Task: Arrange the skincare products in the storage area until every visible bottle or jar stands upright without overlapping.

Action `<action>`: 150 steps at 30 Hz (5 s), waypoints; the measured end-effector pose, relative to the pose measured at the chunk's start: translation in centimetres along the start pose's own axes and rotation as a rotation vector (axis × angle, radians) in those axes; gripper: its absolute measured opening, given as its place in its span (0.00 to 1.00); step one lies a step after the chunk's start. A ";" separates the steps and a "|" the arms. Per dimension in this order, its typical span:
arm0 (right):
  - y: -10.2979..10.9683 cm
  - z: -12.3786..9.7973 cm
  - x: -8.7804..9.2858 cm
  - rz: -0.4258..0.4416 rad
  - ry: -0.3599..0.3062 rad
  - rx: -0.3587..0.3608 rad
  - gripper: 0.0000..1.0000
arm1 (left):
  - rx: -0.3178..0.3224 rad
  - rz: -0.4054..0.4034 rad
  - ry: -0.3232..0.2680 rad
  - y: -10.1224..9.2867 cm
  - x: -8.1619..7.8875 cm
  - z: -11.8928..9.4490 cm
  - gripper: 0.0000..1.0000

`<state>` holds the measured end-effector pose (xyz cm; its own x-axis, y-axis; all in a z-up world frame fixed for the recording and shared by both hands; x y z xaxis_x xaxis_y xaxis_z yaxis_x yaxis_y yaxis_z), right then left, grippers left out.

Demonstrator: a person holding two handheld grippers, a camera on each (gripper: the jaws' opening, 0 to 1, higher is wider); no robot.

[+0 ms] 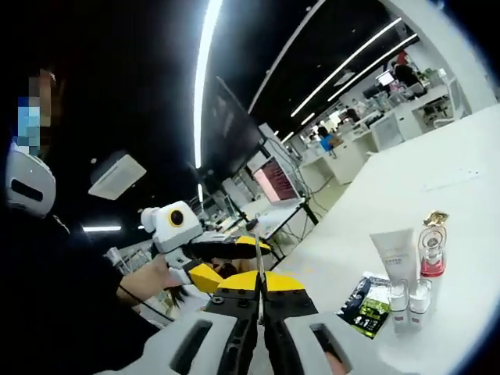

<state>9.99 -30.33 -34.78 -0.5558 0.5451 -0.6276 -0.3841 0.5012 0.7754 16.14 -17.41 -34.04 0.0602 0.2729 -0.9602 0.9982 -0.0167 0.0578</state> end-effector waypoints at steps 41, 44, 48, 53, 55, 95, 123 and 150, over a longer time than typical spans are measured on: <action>-0.8 1.5 0.9 -0.168 0.072 0.046 0.35 | 0.055 -0.466 -0.089 0.1 2.0 -1.0 0.00; -0.9 1.6 1.1 -0.178 0.074 0.052 0.42 | 0.044 -0.486 -0.087 0.3 2.4 -0.9 0.00; -1.2 1.7 1.2 -0.224 0.064 0.070 0.53 | 0.025 -0.505 -0.078 0.7 2.9 -1.0 0.00; -1.5 1.7 1.2 -0.297 0.041 0.104 0.74 | -0.006 -0.532 -0.070 1.3 3.5 -1.2 0.00; -1.8 1.6 1.2 -0.310 0.039 0.118 0.78 | -0.019 -0.537 -0.059 1.5 3.9 -1.2 0.00; -6.0 -1.5 1.4 -0.301 -0.047 0.313 0.99 | -0.149 -0.703 0.132 4.9 14.0 -1.4 0.00; -8.6 -2.4 1.7 -0.249 -0.041 0.382 0.99 | -0.238 -0.755 0.301 7.8 22.0 -0.7 0.00; -8.8 -2.2 2.0 -0.236 -0.036 0.398 0.98 | -0.257 -0.544 0.539 7.5 23.9 0.0 0.01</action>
<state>10.59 -35.12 -42.72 -0.4584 0.4050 -0.7911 -0.1796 0.8295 0.5288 25.07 -11.05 -56.59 -0.5076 0.6066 -0.6119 0.8527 0.4554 -0.2559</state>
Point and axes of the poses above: the point that each gripper's makers call its tool centre point, and the gripper's own axes: z roughly forward along the fingers, y roughly to its left, x roughly out of its underside, the point moved 6 cm from there along -z, roughly backward along the fingers, and after that the axes turned 15 degrees about z, right-handed, at the moved point
